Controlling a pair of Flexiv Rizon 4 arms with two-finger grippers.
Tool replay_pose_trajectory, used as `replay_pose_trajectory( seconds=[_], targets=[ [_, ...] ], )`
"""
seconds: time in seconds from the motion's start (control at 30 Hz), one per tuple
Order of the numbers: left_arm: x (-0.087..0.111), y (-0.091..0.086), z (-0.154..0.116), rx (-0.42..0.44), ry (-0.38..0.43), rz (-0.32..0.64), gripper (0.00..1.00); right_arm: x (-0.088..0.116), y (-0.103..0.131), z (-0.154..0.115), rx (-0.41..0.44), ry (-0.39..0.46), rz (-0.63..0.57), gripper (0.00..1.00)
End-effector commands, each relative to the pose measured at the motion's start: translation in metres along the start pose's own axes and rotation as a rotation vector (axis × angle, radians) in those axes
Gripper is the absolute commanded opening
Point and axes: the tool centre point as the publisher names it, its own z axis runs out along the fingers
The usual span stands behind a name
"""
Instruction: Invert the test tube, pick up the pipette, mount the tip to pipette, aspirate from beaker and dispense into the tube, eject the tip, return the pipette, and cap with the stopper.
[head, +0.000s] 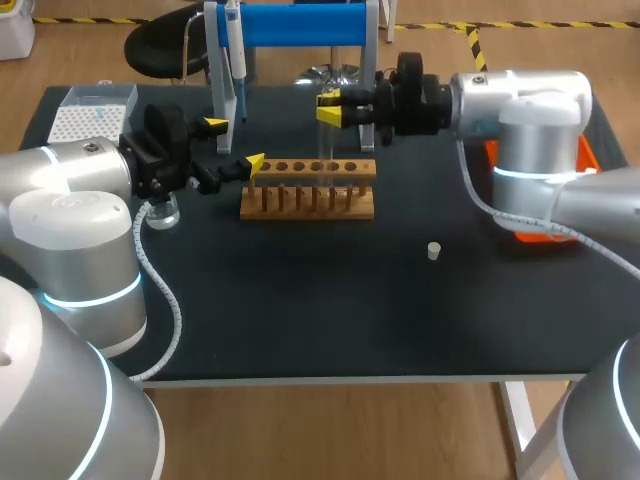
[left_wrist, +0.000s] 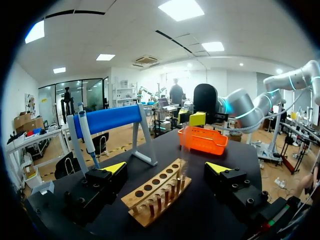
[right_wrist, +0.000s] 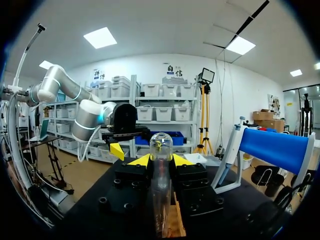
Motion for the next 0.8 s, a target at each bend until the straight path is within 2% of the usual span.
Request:
replay_pose_trajectory(
  seconds=[0.03,0.17,0.77,0.8],
  targets=[
    [0.0,0.0013,-0.0004,0.005,0.0,0.001,1.0,0.0149,0.0033,-0.0141,0.012,-0.021,0.0,0.0],
    [0.0,0.0013,-0.0004,0.005,0.0,0.001,1.0,0.023,0.0042,-0.0223,0.009,-0.023,0.005,0.0],
    [0.0,0.0013,-0.0004,0.005,0.0,0.001,1.0,0.023,0.0042,-0.0223,0.009,-0.023,0.005,0.0],
    [0.0,0.0013,-0.0004,0.005,0.0,0.001,1.0,0.0174,0.0025,-0.0225,0.027,-0.029,0.103,0.0]
  ],
)
